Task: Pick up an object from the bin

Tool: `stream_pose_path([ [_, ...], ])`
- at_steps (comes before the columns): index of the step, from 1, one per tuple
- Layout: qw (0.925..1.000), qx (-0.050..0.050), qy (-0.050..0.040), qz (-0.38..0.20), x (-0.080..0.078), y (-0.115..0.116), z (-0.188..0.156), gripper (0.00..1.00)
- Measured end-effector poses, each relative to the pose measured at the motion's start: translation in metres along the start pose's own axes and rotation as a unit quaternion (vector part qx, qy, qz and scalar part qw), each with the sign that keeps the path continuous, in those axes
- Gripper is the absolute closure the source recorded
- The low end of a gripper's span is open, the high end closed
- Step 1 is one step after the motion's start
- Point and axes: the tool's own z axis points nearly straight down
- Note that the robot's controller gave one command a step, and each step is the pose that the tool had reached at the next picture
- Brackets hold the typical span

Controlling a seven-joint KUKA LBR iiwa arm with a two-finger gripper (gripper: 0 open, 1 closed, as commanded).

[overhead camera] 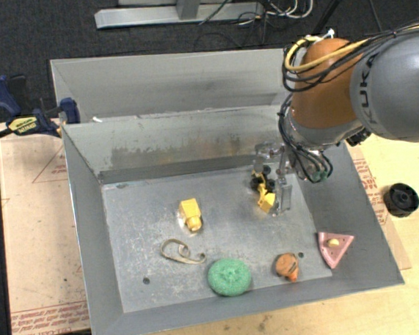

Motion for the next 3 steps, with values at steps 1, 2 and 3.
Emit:
stream_pose_path([
  [1, 1.0, 0.0, -0.0038, -0.001, -0.002, 0.0, -0.005, 0.0],
  [2, 0.9845, 0.002, -0.0072, -0.175, -0.022, -0.014, 0.048, 0.0],
  [3, 0.9765, 0.001, -0.0038, -0.215, -0.025, -0.014, 0.014, 0.0],
])
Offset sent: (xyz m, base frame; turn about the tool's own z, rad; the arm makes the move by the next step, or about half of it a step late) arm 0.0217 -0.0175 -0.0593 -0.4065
